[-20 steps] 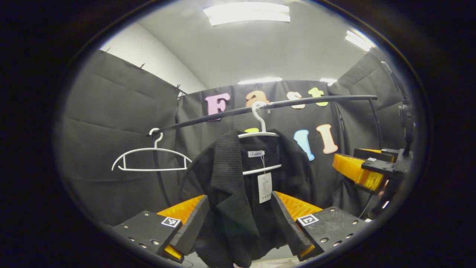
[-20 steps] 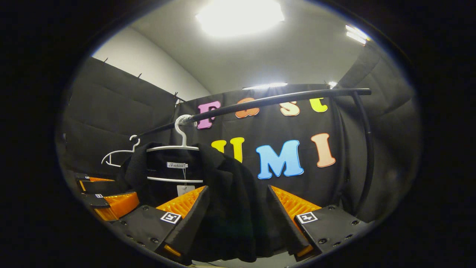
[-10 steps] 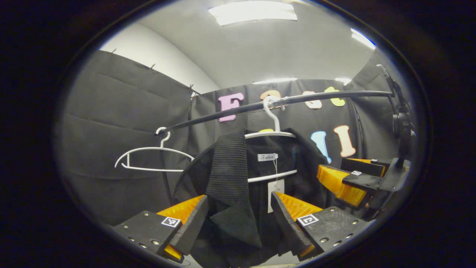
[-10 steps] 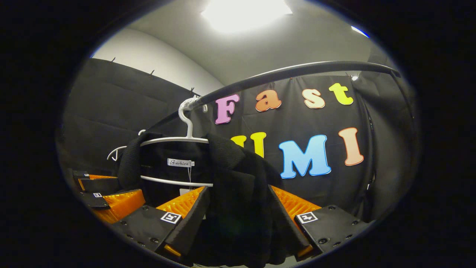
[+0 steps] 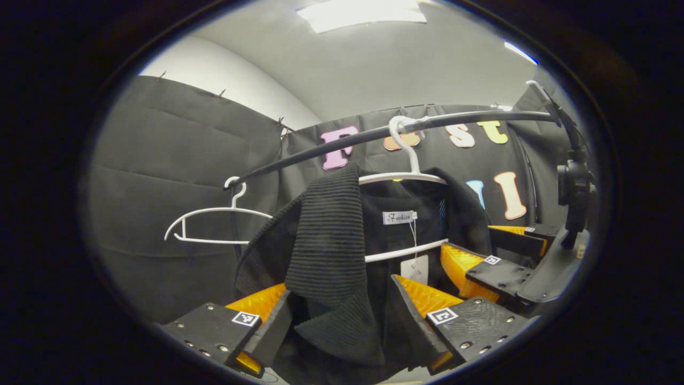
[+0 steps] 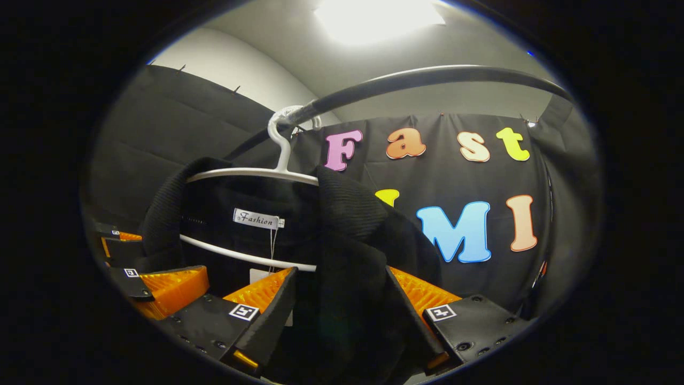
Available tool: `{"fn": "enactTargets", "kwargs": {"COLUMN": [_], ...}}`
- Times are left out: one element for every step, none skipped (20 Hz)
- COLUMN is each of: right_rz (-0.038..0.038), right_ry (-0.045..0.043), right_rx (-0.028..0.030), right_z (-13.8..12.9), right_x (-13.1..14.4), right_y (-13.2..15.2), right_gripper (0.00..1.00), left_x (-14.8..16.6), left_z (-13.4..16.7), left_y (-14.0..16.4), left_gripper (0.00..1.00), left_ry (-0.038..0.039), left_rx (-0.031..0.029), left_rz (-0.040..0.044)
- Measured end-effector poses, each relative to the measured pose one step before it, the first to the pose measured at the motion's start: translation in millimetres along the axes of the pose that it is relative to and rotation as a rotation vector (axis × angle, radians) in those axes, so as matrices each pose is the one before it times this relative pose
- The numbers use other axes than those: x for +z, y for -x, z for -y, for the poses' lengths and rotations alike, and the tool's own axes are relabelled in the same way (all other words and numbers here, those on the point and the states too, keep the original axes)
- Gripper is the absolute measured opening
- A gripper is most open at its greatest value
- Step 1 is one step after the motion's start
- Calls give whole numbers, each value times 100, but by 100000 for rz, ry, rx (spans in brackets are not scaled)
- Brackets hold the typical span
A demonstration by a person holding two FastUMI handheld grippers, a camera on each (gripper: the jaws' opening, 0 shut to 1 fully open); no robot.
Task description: Grasp the clothes on the hanger with both hands and then place them into the laundry hamper below.
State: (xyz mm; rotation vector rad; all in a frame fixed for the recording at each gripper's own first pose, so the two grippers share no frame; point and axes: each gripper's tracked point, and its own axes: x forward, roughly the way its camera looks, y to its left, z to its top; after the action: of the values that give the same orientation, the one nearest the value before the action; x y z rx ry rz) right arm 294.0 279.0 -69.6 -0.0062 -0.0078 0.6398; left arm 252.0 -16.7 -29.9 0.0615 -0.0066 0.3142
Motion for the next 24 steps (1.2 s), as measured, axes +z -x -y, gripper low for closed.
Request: {"fn": "enactTargets", "kwargs": {"right_rz": [-967, -756, -897, -900, -1155, -945, -796, -742, -549, -478, -234, 183, 1026, 2287, 1320, 1937, 2136, 2317, 2457, 2255, 2030, 2536, 2878, 2615], "right_ry": [-1349, -1568, -1512, -1269, -1157, -1143, -1190, -1021, -741, -896, -1103, -1055, -365, 313, 1238, 1824, 1138, 1130, 996, 960, 1213, 1396, 1534, 1491], "right_rx": [346, -481, -21, -111, 0, 71, 431, 886, -957, -1455, -1731, -2259, -1243, -1513, -318, -2946, -1762, -2766, -1969, -1634, -1427, -1562, -1608, -1463], "right_z": [-60, 3, 15, 12, 63, 50, -135, -148, 157, 371, 377, 482, 477, 639, 451, 1075, 722, 820, 705, 553, 596, 641, 634, 575], "right_x": [-246, -221, -154, -242, -225, -185, -177, -155, -188, -38, 46, 222, 294, 781, 297, 454, 616, 654, 742, 777, 759, 801, 910, 754], "right_y": [-265, -141, -141, -105, -182, -288, -328, -275, -208, -31, -1, 372, 54, 448, -113, 32, -116, 116, 50, 95, 68, 84, -24, -156], "right_gripper": [97, 96, 90, 83, 82, 81, 80, 80, 79, 53, 39, 25, 11, 3, 3, 3, 3, 3, 3, 3, 3, 2, 2, 2], "left_x": [-36, -157, -169, -322, -125, 11, -3, -34, -111, 247, -152, -267, 106, 145, -8, -38, 155, 71, 483, 292, 650, 792, 812, 570], "left_z": [-242, -362, -7, 199, -29, -68, 9, 84, 225, -904, -825, 233, 166, 366, -987, 55, -108, -423, -724, -503, -389, -608, -912, -686], "left_y": [-201, -132, -56, -27, -74, -76, -155, -109, -55, 111, -144, 38, 176, -165, 871, -370, -34, -78, 238, 347, 506, 634, 497, 323], "left_gripper": [93, 87, 80, 74, 75, 77, 77, 77, 75, 65, 55, 45, 35, 25, 15, 5, 5, 5, 4, 2, 2, 2, 2, 2], "left_ry": [-939, -675, -128, 40, 224, 405, 312, 45, -343, -1543, -614, 644, 379, -750, -698, -421, -384, -977, -1053, -559, -805, -1584, -2255, -2135], "left_rx": [1291, 1341, 129, -58, 339, 155, 285, -39, -718, 4014, 2331, -1466, -1955, -3088, 2525, -1147, 78, 1214, 1477, 503, -30, 544, 1775, 703], "left_rz": [-50, -204, -756, -759, -614, 211, 236, -78, -341, 616, -279, -848, -236, 406, -335, 140, -4, 248, 672, 984, 1251, 1549, 1090, 966]}}
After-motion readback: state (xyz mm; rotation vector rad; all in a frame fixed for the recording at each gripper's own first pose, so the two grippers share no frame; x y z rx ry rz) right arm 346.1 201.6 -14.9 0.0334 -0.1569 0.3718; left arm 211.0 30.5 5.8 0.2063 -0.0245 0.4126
